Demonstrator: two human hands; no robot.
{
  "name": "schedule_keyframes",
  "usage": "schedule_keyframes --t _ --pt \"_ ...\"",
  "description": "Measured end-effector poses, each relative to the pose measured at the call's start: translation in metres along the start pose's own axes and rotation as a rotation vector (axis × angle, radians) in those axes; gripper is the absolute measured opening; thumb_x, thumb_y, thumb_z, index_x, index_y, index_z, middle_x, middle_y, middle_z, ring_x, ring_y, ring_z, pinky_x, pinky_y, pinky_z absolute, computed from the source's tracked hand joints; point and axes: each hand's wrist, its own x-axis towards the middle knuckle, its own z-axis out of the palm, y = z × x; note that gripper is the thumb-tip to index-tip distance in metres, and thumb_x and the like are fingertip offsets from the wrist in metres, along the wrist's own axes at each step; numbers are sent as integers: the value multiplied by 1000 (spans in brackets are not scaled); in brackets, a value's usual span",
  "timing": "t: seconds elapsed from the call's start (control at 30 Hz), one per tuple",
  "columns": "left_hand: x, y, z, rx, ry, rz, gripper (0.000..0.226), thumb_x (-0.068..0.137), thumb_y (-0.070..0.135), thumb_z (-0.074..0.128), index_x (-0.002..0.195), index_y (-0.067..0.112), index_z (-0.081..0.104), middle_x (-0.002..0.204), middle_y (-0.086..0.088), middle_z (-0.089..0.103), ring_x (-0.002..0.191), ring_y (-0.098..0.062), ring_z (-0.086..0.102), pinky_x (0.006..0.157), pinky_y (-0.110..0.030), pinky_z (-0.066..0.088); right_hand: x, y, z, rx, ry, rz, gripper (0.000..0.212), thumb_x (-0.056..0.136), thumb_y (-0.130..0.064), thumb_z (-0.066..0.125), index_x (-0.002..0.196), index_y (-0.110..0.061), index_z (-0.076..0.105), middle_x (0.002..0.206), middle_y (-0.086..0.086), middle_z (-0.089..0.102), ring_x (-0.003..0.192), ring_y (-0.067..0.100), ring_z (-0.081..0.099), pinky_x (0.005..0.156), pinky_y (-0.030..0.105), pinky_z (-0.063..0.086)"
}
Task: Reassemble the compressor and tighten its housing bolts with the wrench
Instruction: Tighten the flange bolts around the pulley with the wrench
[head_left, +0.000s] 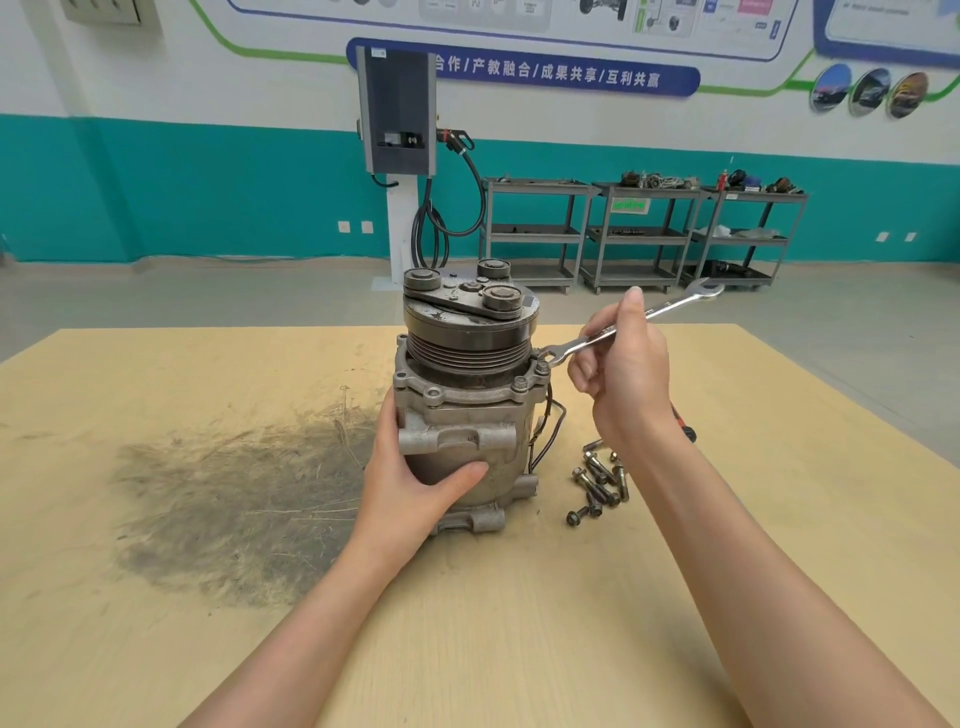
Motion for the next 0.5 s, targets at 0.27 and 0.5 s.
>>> schedule_keyframes --t 0.27,0.5 --pt "1 -4 0 5 5 -11 102 63 33 89 148 31 31 135 10 59 128 -7 53 112 -37 42 -2 0 2 103 -140 367 48 105 -45 32 74 -13 51 45 -2 36 40 10 33 38 19 29" --pt "1 -5 0 -5 0 -5 101 66 26 90 148 31 31 137 9 59 129 -8 52 113 -41 41 -4 -1 4 152 -67 314 49 105 -44 34 71 -14 51 45 -2 37 38 10 35 37 19 27"
